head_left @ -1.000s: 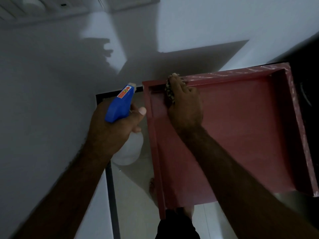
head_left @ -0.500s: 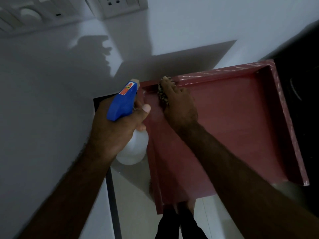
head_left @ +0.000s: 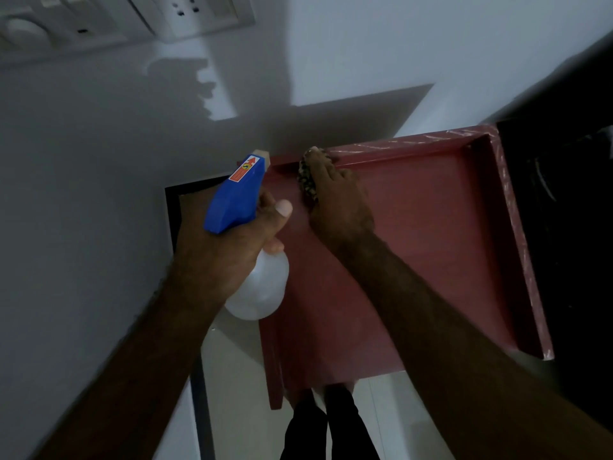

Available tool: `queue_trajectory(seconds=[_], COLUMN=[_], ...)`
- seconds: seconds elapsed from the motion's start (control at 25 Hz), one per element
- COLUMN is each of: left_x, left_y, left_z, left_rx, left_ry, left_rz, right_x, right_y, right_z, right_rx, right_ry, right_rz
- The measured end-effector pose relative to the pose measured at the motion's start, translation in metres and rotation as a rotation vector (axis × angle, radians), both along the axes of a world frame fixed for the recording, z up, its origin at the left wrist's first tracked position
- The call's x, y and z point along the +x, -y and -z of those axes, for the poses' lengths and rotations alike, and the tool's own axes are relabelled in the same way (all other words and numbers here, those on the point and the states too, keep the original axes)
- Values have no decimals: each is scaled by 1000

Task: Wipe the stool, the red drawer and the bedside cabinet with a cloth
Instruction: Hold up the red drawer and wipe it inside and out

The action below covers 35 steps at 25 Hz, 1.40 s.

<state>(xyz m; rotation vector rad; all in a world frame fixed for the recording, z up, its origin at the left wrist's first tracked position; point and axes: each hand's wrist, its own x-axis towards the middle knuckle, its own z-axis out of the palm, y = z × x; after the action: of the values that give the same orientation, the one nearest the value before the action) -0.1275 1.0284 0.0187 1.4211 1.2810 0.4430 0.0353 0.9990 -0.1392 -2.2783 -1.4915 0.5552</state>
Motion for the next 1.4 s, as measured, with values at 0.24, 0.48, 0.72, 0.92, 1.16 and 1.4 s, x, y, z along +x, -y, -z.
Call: queue_trajectory(seconds=[0.24,0.48,0.72,0.92,1.16,1.4], left_x=[13,22,40,47,54,62], left_y=[5,3,5,4,3,2], left_z=[3,12,12,15,21,32], left_rx=[-60,-89,-116,-75,-54,-79], left_ry=[-25,-29,2,-36,-49,-75], left_rz=[24,0,-34,-21,7,34], right_x=[-6,22,30,44,54,56], right_y=[-2,10,16,18,19,21], right_z=[-3,-3,2,-4,-6,-1], right_rx=[-23,17,46,39,20,40], right_ry=[-22,-19,-3,-34,12,-24], right_rz=[-59,68,-119,50,-63,22])
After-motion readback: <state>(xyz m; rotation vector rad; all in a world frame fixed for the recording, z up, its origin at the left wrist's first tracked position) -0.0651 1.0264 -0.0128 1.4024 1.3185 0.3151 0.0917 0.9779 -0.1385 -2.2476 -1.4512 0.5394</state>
